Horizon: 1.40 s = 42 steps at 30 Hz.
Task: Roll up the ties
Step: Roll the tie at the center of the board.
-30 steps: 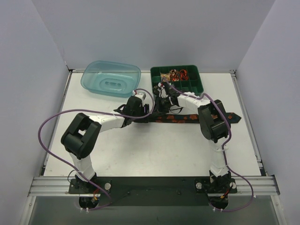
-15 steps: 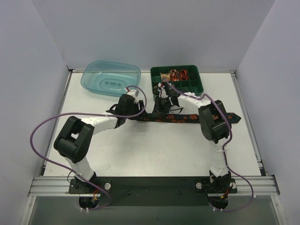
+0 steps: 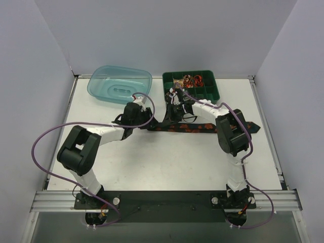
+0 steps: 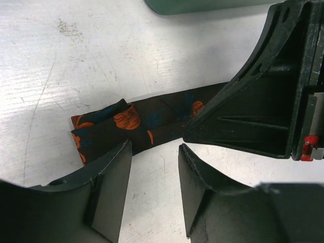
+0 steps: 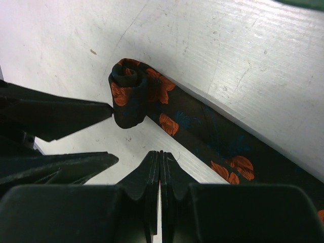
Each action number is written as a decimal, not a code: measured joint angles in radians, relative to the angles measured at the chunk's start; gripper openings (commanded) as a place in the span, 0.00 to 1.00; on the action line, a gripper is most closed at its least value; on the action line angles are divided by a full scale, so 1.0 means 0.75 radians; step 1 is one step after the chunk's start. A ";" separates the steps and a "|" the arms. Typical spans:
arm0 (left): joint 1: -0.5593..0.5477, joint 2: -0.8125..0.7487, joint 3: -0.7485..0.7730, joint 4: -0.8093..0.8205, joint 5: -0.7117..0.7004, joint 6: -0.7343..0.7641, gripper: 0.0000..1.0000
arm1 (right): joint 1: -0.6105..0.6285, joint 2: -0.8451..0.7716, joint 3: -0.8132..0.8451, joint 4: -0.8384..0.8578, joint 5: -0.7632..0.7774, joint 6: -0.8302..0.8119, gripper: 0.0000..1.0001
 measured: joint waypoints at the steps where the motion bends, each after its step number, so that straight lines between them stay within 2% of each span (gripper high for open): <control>1: 0.001 0.000 -0.002 0.003 0.000 -0.008 0.34 | 0.000 0.000 0.000 0.000 0.000 0.000 0.00; 5: 0.002 0.001 -0.004 0.019 0.001 -0.026 0.17 | 0.001 0.000 0.000 0.001 -0.001 0.000 0.00; 8: 0.002 0.015 -0.004 0.048 0.002 -0.033 0.10 | 0.000 0.000 0.000 0.001 -0.001 -0.001 0.00; 15: 0.002 0.106 -0.004 0.113 0.013 -0.063 0.00 | 0.000 0.000 -0.002 0.001 -0.001 -0.001 0.00; 29: 0.022 0.269 -0.003 0.303 0.117 -0.146 0.00 | 0.000 -0.001 -0.019 0.002 -0.001 -0.002 0.00; 42: 0.040 0.323 -0.002 0.357 0.166 -0.194 0.00 | 0.000 -0.001 -0.019 0.001 -0.001 -0.007 0.00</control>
